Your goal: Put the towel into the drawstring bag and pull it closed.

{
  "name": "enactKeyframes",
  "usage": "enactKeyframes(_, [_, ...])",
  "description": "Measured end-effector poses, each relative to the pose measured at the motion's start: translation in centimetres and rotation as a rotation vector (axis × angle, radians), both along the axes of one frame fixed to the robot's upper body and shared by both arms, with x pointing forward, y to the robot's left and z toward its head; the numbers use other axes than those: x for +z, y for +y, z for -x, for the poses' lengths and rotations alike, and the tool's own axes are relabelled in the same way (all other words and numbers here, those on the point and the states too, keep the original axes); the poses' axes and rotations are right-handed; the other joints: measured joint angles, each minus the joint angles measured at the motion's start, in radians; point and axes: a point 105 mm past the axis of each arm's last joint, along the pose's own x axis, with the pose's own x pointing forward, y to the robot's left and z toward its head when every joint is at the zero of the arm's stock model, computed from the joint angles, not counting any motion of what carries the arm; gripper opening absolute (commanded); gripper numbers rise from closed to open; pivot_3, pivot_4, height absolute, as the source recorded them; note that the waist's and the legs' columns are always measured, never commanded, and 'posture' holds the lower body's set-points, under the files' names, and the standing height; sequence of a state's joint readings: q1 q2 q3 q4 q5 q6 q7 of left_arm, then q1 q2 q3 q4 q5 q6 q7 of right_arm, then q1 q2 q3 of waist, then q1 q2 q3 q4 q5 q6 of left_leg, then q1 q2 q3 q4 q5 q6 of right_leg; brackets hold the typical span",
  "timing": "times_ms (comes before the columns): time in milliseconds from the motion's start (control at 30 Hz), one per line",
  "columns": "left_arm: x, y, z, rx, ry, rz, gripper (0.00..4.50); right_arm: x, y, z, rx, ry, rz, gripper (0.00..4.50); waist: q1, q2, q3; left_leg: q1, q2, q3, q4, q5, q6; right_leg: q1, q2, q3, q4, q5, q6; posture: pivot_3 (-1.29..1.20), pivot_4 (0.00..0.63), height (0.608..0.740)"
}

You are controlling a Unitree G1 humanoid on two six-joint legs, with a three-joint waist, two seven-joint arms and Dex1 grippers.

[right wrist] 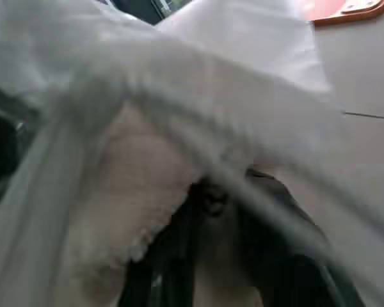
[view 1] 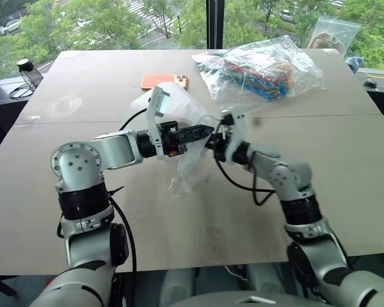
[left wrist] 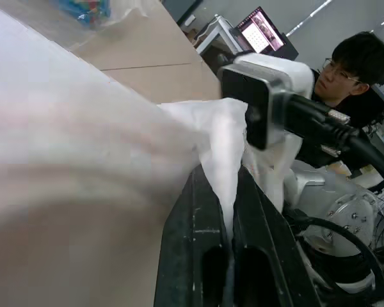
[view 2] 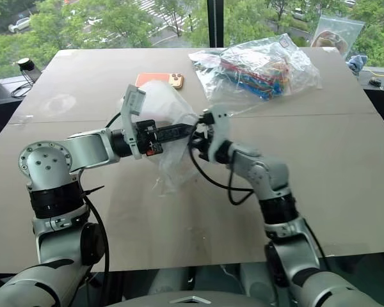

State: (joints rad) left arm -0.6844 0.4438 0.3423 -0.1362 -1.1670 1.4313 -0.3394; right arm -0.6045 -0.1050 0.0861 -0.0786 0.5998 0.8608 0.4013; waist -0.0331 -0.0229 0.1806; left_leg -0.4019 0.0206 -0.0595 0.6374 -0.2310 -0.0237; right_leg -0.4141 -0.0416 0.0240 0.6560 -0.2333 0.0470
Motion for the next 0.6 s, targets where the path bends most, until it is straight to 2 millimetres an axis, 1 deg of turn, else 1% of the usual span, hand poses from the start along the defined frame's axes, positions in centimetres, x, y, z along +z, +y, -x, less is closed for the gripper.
enactKeyframes(33, [-0.1,0.2,-0.2,0.015,0.000,-0.003,0.00,-0.1,-1.5,0.4,-0.009,-0.035,0.046,2.23,-0.002,0.000,0.000,0.000,0.000,0.000,0.000,0.000,0.000,0.000,0.000,0.000,0.000,0.000,0.000,0.00,0.150,0.740])
enactKeyframes(167, [-0.5,0.6,-0.6,0.040,-0.002,-0.015,0.00,-0.3,-3.2,2.2,0.037,-0.123,0.171,2.23,-0.010,0.000,0.000,0.001,0.000,0.000,-0.001,0.000,0.000,0.000,0.001,0.001,0.001,0.000,0.000,0.00,0.150,0.740])
enactKeyframes(267, [-0.4,0.8,-0.8,0.042,-0.016,-0.029,0.00,-0.5,-3.5,2.8,0.059,-0.153,0.226,2.23,-0.012,0.000,0.000,0.002,0.000,0.001,-0.001,0.000,0.000,0.000,0.001,0.001,0.001,0.000,0.000,0.00,0.150,0.740])
enactKeyframes(300, [-0.5,0.8,-0.8,0.041,-0.016,-0.028,0.00,-0.4,-3.5,2.8,0.059,-0.158,0.227,2.75,-0.011,0.000,0.000,0.002,0.000,0.000,-0.001,0.000,0.000,0.000,0.001,0.001,0.001,0.000,0.000,0.00,0.150,0.740])
enactKeyframes(333, [-0.5,0.9,-0.8,0.039,-0.016,-0.028,0.00,-0.3,-3.5,2.9,0.062,-0.162,0.226,3.12,-0.010,0.000,0.000,0.002,0.000,0.000,-0.001,0.000,0.000,0.000,0.001,0.001,0.001,0.000,0.000,0.00,0.150,0.740])
enactKeyframes(367, [-0.5,0.9,-0.8,0.032,-0.018,-0.035,0.00,-0.2,-3.4,3.0,0.065,-0.173,0.229,3.63,-0.009,0.000,0.000,0.001,0.000,0.000,-0.001,0.000,0.000,0.000,0.001,0.001,0.001,0.000,0.000,0.00,0.150,0.740])
enactKeyframes(400, [-0.6,0.8,-0.8,0.027,-0.019,-0.049,0.00,0.0,-3.2,2.9,0.062,-0.190,0.244,4.03,-0.009,0.000,0.000,0.001,0.000,0.001,-0.001,0.000,0.000,0.000,0.001,0.001,0.001,0.000,0.000,0.00,0.150,0.740])
enactKeyframes(433, [-0.7,0.8,-0.7,0.020,-0.019,-0.055,0.00,0.1,-2.9,2.8,0.057,-0.204,0.259,4.03,-0.010,0.000,0.000,0.001,0.000,0.001,-0.001,0.000,0.000,0.000,0.001,0.002,0.001,0.000,0.000,0.00,0.150,0.740])
enactKeyframes(500, [-0.7,0.6,-0.7,0.010,-0.019,-0.053,0.00,0.2,-1.5,2.0,0.043,-0.252,0.300,4.03,-0.013,0.000,0.000,0.002,0.000,0.001,-0.001,0.000,0.000,0.000,0.001,0.002,0.002,0.000,0.000,0.00,0.150,0.740])
enactKeyframes(533, [-0.8,0.5,-0.6,-0.001,-0.019,-0.051,0.00,0.3,-0.2,1.6,0.047,-0.281,0.310,4.03,-0.012,0.000,0.000,0.002,0.001,0.001,-0.001,0.000,0.000,0.000,0.002,0.002,0.002,0.000,0.000,0.00,0.150,0.740])
enactKeyframes(600, [-0.9,0.2,-0.5,-0.013,-0.016,-0.055,0.00,0.4,1.4,1.3,0.039,-0.288,0.281,4.03,-0.011,0.000,0.000,0.002,0.001,0.000,-0.001,0.000,0.000,0.000,0.002,0.001,0.002,0.000,0.000,0.00,0.150,0.740])
